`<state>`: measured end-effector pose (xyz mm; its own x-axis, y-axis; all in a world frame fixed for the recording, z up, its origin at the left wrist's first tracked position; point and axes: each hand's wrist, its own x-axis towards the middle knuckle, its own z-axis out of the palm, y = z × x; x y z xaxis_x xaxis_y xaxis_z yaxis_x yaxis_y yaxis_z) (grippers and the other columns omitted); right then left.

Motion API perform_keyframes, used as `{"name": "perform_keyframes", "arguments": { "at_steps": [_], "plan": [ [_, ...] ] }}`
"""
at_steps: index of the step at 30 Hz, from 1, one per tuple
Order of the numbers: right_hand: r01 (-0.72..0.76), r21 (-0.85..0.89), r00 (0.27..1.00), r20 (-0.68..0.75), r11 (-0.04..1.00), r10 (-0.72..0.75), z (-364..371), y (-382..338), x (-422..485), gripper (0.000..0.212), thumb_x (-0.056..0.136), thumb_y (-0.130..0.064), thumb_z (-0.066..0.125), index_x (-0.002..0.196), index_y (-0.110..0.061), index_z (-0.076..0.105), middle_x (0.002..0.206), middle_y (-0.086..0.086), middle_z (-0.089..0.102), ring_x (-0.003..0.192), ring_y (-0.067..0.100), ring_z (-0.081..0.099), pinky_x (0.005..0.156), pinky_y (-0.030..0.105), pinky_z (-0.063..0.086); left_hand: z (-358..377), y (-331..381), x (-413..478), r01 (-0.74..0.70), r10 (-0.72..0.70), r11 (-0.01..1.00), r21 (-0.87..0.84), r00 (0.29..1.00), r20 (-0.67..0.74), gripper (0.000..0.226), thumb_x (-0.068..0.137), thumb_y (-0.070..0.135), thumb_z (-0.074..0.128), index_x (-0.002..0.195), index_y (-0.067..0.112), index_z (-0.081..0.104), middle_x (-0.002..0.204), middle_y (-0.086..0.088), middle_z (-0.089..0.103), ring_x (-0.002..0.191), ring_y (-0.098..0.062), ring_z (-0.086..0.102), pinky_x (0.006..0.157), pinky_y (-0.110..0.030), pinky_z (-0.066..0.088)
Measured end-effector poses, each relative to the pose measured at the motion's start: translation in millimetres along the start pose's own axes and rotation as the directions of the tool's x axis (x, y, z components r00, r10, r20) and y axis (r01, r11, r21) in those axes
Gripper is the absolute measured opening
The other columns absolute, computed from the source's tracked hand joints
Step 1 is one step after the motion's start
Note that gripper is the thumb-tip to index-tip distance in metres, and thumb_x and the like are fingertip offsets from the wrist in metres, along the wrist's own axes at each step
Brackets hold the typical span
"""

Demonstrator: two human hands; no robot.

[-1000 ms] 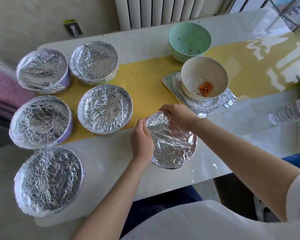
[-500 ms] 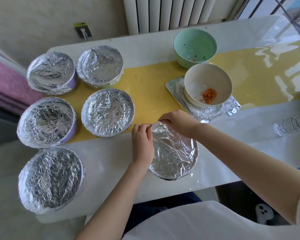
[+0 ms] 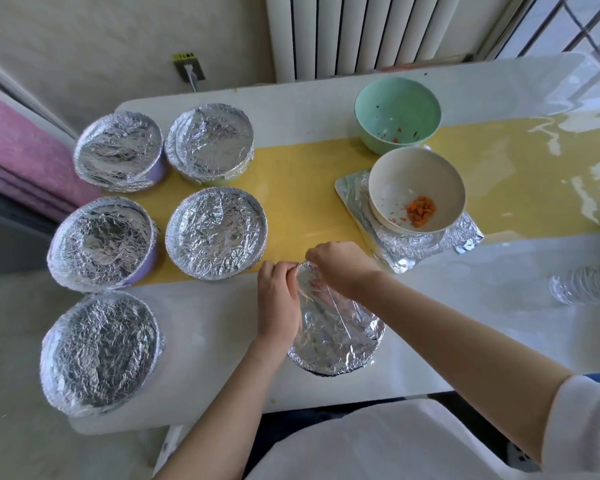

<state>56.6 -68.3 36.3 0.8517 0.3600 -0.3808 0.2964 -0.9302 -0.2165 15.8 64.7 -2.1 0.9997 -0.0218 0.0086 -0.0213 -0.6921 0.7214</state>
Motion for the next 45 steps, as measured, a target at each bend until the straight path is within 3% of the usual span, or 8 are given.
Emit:
{"name": "perform_keyframes", "arguments": {
  "at_steps": [7, 14, 20, 24, 31, 35, 39, 45],
  "plan": [
    [0.107, -0.04, 0.994, -0.013, 0.994, -0.107, -2, 7, 4, 0.029, 0.092, 0.002, 0.037, 0.112, -0.006, 0.056, 0.085, 0.009, 0.06, 0.074, 0.027, 0.055, 0.06, 0.034, 0.044, 2, 1, -1, -0.004, 0.005, 0.999, 0.035, 0.999, -0.034, 0.016, 0.094, 0.005, 0.049, 0.098, 0.001, 0.064, 0.095, -0.014, 0.052, 0.084, -0.028, 0.054, 0.079, -0.037, 0.044],
    [0.121, -0.017, 0.992, -0.029, 0.993, -0.121, 2, 8, 6, 0.028, 0.087, 0.002, 0.04, 0.106, -0.008, 0.058, 0.09, 0.013, 0.064, 0.072, 0.026, 0.051, 0.062, 0.034, 0.041, 2, 3, -4, 0.003, 0.0, 0.998, 0.07, 0.999, -0.048, 0.015, 0.094, 0.005, 0.049, 0.094, 0.0, 0.062, 0.094, -0.016, 0.052, 0.083, -0.03, 0.053, 0.078, -0.031, 0.038],
    [0.073, 0.363, 0.996, -0.081, 0.929, -0.047, 15, 25, -3, 0.028, 0.1, -0.018, 0.042, 0.121, -0.014, 0.061, 0.113, 0.007, 0.067, 0.102, 0.028, 0.061, 0.087, 0.038, 0.046, 0, 7, -12, 0.071, -0.065, 0.991, 0.118, 0.996, -0.056, 0.019, 0.096, 0.007, 0.044, 0.106, 0.004, 0.06, 0.104, -0.011, 0.052, 0.095, -0.027, 0.051, 0.081, -0.03, 0.038],
    [0.043, 0.454, 0.992, -0.127, 0.89, 0.016, 21, 34, -5, 0.025, 0.098, -0.017, 0.048, 0.113, -0.011, 0.066, 0.106, 0.008, 0.07, 0.098, 0.027, 0.063, 0.084, 0.033, 0.045, -1, 8, -16, 0.074, -0.063, 0.986, 0.151, 0.995, -0.073, 0.026, 0.093, 0.004, 0.046, 0.113, 0.012, 0.06, 0.11, -0.004, 0.057, 0.103, -0.021, 0.049, 0.08, -0.027, 0.037],
    [0.083, 0.264, 0.989, -0.137, 0.961, -0.048, 24, 33, -5, 0.023, 0.096, -0.007, 0.047, 0.109, -0.013, 0.064, 0.084, 0.007, 0.068, 0.072, 0.027, 0.063, 0.067, 0.039, 0.051, 9, 9, -14, 0.158, -0.172, 0.982, -0.102, 0.974, -0.147, 0.015, 0.093, 0.004, 0.051, 0.096, 0.004, 0.065, 0.093, -0.008, 0.064, 0.087, -0.023, 0.056, 0.076, -0.022, 0.039],
    [0.07, 0.099, 0.994, -0.086, 0.993, -0.062, 17, 29, -6, 0.016, 0.089, 0.002, 0.046, 0.093, -0.007, 0.058, 0.069, 0.004, 0.051, 0.06, 0.027, 0.049, 0.054, 0.034, 0.039, 11, 11, -12, 0.158, -0.171, 0.983, -0.096, 0.973, -0.155, 0.015, 0.092, 0.0, 0.05, 0.092, 0.001, 0.065, 0.091, -0.011, 0.064, 0.085, -0.024, 0.056, 0.073, -0.016, 0.035],
    [0.064, 0.057, 0.997, -0.056, 0.996, -0.06, 13, 27, -8, 0.014, 0.088, 0.001, 0.046, 0.087, -0.01, 0.055, 0.07, 0.007, 0.053, 0.061, 0.027, 0.048, 0.054, 0.031, 0.036, 11, 12, -14, 0.151, -0.161, 0.986, -0.071, 0.972, -0.172, 0.016, 0.092, 0.0, 0.05, 0.095, 0.002, 0.066, 0.093, -0.01, 0.064, 0.087, -0.022, 0.057, 0.075, -0.012, 0.034],
    [0.085, 0.231, 0.996, -0.015, 0.969, -0.084, 15, 28, 2, 0.021, 0.096, -0.009, 0.041, 0.102, -0.009, 0.061, 0.083, 0.011, 0.065, 0.075, 0.03, 0.061, 0.069, 0.042, 0.05, 12, 12, -17, 0.137, -0.143, 0.99, -0.047, 0.97, -0.197, 0.016, 0.093, 0.001, 0.05, 0.096, 0.001, 0.065, 0.093, -0.01, 0.062, 0.085, -0.024, 0.057, 0.074, -0.015, 0.034]
  ]
}}
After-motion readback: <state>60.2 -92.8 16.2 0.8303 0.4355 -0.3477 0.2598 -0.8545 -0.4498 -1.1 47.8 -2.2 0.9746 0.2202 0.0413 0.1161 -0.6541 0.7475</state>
